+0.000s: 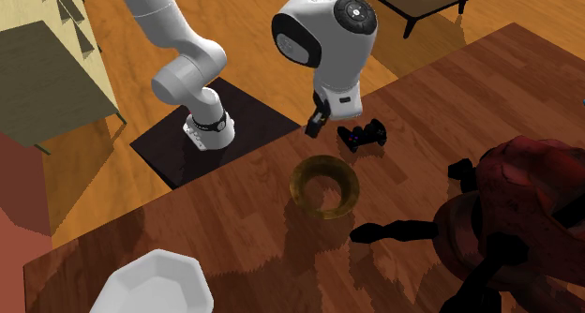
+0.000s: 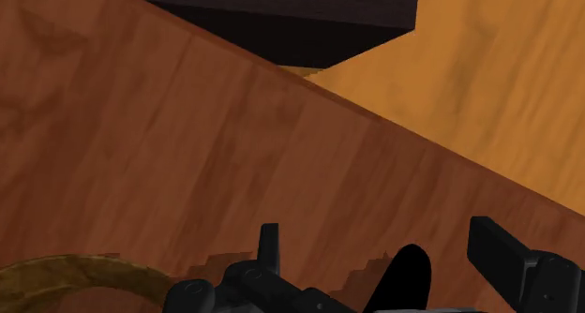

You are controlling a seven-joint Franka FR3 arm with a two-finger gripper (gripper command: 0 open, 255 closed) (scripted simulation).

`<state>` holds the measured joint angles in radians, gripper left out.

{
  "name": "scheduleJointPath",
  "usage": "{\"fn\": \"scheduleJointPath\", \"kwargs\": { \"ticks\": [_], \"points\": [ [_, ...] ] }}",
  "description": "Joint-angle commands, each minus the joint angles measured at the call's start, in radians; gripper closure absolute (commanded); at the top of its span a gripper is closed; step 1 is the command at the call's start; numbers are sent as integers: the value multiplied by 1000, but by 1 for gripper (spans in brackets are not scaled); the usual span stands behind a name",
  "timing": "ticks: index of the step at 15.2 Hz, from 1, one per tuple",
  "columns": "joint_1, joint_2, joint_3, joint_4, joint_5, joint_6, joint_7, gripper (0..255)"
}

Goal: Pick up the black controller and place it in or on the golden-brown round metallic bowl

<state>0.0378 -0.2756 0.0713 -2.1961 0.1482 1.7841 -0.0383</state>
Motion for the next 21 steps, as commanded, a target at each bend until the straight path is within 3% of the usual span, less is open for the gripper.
{"fn": "scheduleJointPath", "kwargs": {
  "ticks": [1, 6, 14, 21],
  "points": [
    [6, 78, 10, 67, 11, 12, 18, 0],
    [22, 250, 29, 218, 30, 39, 59, 0],
    [30, 262, 38, 129, 36, 140, 56, 0],
    [30, 262, 38, 130, 36, 140, 56, 0]
  ]
}}
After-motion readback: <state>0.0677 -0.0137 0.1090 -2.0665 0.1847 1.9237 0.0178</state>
